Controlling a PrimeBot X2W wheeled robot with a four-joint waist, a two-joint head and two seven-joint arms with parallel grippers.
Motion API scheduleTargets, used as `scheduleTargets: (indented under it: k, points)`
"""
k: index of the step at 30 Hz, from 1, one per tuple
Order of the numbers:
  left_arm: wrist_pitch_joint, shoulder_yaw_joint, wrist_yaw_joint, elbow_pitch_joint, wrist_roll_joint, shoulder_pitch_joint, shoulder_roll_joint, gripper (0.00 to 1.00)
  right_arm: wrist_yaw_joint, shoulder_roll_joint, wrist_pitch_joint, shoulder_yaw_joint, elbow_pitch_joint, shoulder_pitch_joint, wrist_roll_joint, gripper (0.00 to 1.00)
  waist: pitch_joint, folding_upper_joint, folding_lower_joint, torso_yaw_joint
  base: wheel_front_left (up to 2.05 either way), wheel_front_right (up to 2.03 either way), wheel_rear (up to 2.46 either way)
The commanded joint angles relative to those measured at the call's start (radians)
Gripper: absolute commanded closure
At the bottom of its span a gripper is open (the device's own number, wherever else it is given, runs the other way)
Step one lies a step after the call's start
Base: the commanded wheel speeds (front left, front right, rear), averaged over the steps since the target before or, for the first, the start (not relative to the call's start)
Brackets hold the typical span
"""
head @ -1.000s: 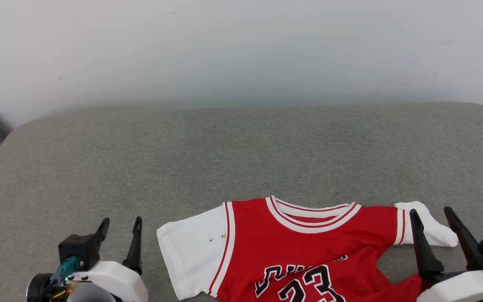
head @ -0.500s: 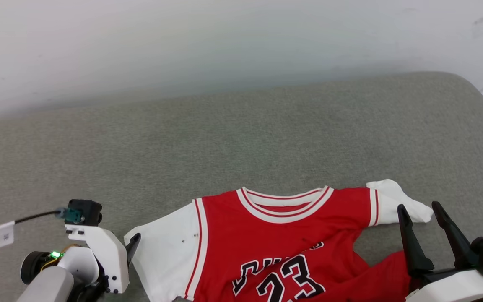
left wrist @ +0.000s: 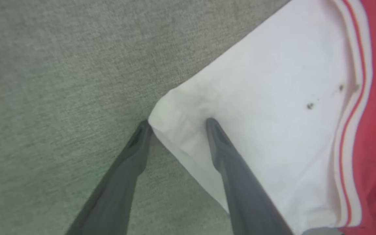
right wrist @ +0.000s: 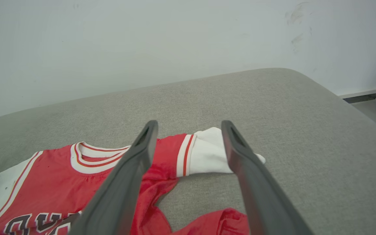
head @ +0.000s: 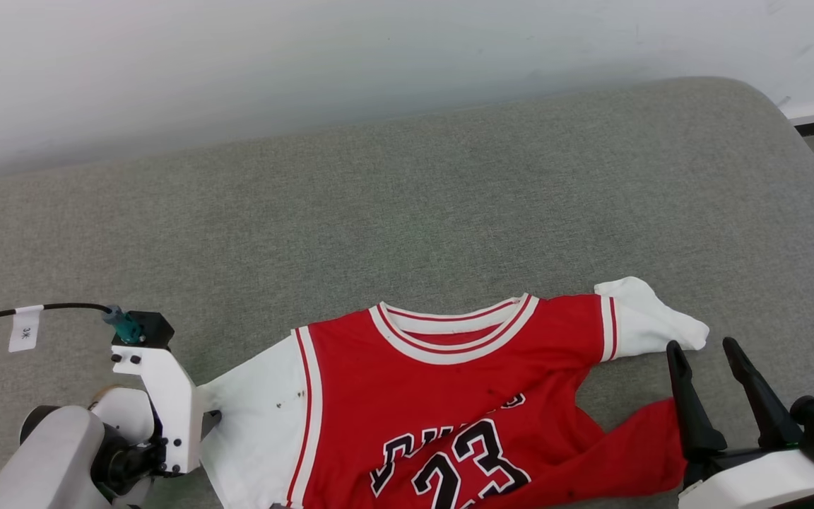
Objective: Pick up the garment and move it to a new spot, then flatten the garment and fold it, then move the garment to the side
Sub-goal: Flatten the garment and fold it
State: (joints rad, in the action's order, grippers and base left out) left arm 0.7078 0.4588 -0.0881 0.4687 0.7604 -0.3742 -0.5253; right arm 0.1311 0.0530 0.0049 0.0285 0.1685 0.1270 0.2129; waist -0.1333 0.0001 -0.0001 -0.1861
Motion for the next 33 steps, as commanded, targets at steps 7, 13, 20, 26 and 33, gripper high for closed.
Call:
scheduleTargets:
  k: [7,13,20,26,33]
  points:
    - [-0.052,0.023,0.029,-0.003,-0.001,0.089,0.063,1.0,-0.001,-0.004,0.044,0.044,-0.013,-0.024,0.03,0.0,0.004,-0.0001,0.0001,0.022,0.0,0.0,0.0]
    - [-0.204,-0.031,0.076,-0.084,-0.031,0.07,0.059,1.0,-0.001,0.052,0.197,0.15,-0.088,-0.054,0.111,0.0,0.009,-0.0001,0.0001,0.067,0.0,0.0,0.0]
    - [-0.296,-0.038,0.113,-0.224,-0.074,0.077,0.066,1.0,-0.001,0.16,0.535,0.295,-0.249,-0.166,0.208,0.0,-0.017,-0.0001,0.0001,0.129,0.0,0.0,0.0]
    - [-0.326,-0.025,0.131,-0.33,-0.109,0.05,0.077,1.0,-0.001,0.215,0.778,0.344,-0.36,-0.312,0.222,0.0,-0.066,-0.0001,0.0001,0.175,0.0,0.0,0.0]
    - [-0.34,-0.021,0.158,-0.408,-0.134,0.032,0.08,1.0,-0.001,0.228,0.877,0.352,-0.475,-0.444,0.191,0.0,-0.131,-0.0001,0.0001,0.213,0.0,0.0,0.0]
